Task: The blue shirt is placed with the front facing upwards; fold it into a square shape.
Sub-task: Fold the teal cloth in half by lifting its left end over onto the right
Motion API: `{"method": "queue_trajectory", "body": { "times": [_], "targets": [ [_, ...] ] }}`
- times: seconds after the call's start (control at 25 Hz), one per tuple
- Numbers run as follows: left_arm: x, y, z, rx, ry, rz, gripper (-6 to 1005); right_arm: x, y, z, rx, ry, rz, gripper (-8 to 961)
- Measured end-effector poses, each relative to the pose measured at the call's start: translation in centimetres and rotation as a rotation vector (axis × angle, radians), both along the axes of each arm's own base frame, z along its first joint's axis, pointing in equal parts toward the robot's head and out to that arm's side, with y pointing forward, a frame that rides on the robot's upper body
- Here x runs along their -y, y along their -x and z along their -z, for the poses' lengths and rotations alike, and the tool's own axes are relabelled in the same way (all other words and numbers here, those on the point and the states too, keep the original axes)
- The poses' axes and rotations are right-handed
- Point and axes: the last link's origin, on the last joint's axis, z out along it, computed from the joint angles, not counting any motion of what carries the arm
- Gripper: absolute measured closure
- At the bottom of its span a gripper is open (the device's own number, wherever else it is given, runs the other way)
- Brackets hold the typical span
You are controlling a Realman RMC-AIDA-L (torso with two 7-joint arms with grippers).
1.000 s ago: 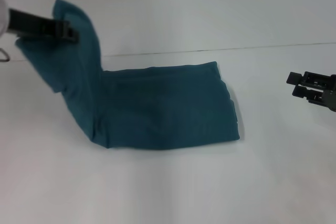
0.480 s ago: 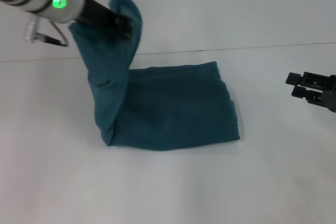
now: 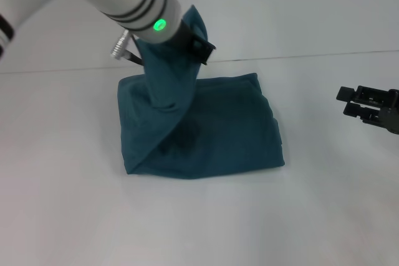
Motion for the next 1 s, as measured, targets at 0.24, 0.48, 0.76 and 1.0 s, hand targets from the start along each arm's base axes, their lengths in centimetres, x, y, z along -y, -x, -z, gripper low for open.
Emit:
{"method": "queue_trajectory", "body": {
  "times": [0.24,0.48,0.76,1.0],
  "targets": [
    [-0.1,-0.6,2.8,-0.062,0.008,0.105,863,0.0,-0.2,0.0,0.004,-0.003,0.008,303],
    [0.1,-0.7,4.1,-0.107,0.011,0.202,863,0.0,-0.3,0.0,0.006,-0.006,0.014,303],
    [0.7,-0.4,5.6,-0.164,0.041,0.261,864,0.1,-0.5,0.1,0.004,-0.003,0.019,303],
    [0.9,-0.6,6.8,-0.202,0.059,0.300,864,0.1,-0.5,0.1,0.008,-0.005,0.021,302]
  ]
}}
